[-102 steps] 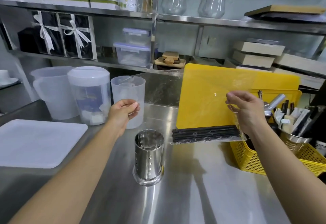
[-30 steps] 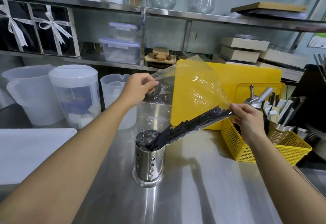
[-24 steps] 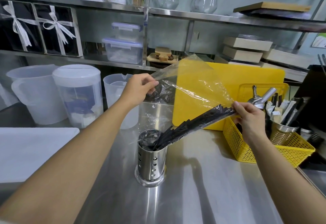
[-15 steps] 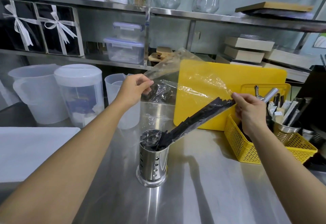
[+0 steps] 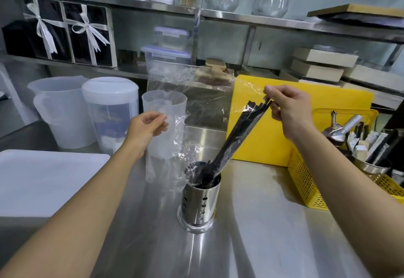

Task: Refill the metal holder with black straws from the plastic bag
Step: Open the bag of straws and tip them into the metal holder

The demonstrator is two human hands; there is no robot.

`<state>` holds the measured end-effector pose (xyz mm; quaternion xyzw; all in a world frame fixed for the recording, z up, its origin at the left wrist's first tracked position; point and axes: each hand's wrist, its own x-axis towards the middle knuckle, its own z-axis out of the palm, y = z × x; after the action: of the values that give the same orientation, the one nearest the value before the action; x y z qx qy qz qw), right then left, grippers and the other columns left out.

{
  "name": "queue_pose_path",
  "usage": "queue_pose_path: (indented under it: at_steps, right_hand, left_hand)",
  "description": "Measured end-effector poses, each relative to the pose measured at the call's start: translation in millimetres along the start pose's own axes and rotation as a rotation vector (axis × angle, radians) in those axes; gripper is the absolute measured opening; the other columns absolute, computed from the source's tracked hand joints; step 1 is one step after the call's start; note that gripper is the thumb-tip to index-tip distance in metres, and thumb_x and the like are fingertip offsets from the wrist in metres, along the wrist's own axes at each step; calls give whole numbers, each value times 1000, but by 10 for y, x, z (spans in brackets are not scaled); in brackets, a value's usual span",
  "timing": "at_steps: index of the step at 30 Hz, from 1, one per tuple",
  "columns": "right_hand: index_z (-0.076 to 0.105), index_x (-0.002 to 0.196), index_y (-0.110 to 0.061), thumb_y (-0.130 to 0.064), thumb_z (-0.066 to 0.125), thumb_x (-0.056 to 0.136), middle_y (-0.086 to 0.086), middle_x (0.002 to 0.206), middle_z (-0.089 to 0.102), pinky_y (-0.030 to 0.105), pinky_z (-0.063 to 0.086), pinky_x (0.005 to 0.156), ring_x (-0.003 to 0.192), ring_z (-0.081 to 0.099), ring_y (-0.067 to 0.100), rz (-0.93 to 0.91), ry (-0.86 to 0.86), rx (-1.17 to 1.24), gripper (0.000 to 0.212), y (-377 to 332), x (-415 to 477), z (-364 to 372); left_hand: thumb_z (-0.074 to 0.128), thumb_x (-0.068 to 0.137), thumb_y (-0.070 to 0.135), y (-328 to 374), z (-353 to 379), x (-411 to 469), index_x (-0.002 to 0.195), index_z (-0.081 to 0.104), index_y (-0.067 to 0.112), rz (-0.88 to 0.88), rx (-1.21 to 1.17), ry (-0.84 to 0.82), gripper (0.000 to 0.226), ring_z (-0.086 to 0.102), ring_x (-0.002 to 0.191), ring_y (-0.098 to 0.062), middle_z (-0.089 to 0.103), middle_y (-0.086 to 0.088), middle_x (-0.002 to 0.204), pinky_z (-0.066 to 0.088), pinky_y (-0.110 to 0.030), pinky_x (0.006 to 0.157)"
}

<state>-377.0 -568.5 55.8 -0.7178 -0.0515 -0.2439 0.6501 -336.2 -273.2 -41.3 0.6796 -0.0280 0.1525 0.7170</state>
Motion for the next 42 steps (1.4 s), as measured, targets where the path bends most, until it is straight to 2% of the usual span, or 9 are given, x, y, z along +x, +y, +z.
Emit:
queue_pose_path:
  at_steps: [3,10,14,19,27,30,32,38,42]
  right_hand:
    - [64,71,-15,-20,65,84,1,66,56,23,29,46,49,36,9,-50,-6,-25,14,-67,-4,93]
    - [61,66,-16,-20,65,84,1,60,54,17,33,44,45,39,4,-190,-63,-115,19,-237,44,205]
    - [59,64,-20,-21,66,83,0,59,54,16,34,47,44,42,-1,-268,-67,-194,20,-238,62,266]
    - [60,67,-16,-24,66,83,-1,61,53,22,36,53,53,44,4,-293,-67,-268,19,-216,104,252]
    - [61,69,-10,-24,64,85,-1,60,52,18,35,49,47,42,0,-297,-61,-293,21,-197,134,170]
    - [61,70,-12,-25,64,85,-1,61,52,24,38,54,55,44,6,-332,-28,-305,20,-192,143,148]
    - [63,76,-5,-24,64,86,-1,63,52,24,39,55,58,44,8,-312,-64,-344,21,-174,120,150]
    - [59,71,-11,-25,63,86,-4,63,50,13,39,54,53,46,-4,-289,1,-327,21,-61,109,105]
    - [55,65,-24,-26,62,87,-6,63,51,27,42,61,60,45,6,-297,78,-307,23,-54,113,87]
  left_hand:
    - [62,85,13,-19,-76,-18,75,64,17,-16,-28,16,11,63,53,-2,70,9,56,46,-24,67]
    - [57,88,10,61,-122,-39,75,62,16,-7,-14,8,15,63,52,1,69,12,54,46,-20,65]
    - [57,89,11,32,-145,-43,76,61,15,-35,-30,6,14,63,53,1,70,11,55,46,-24,70]
    - [57,88,11,27,-167,-49,76,60,15,-49,-54,9,13,64,53,1,70,11,55,48,-26,73]
    - [58,87,10,89,-170,-26,74,62,14,-16,-25,0,15,63,54,0,70,11,56,49,-27,74]
    - [58,87,6,136,-156,-24,72,60,12,2,-32,1,17,62,51,-1,67,9,50,51,-23,70]
    - [58,86,4,175,-130,-10,71,60,13,30,11,15,18,61,50,0,66,10,48,51,-22,70]
    - [60,85,5,288,-106,37,71,61,14,66,81,29,17,57,48,1,64,9,47,47,-25,70]
    - [61,84,3,292,-44,57,69,60,17,103,138,42,20,56,49,0,61,0,59,47,-18,63]
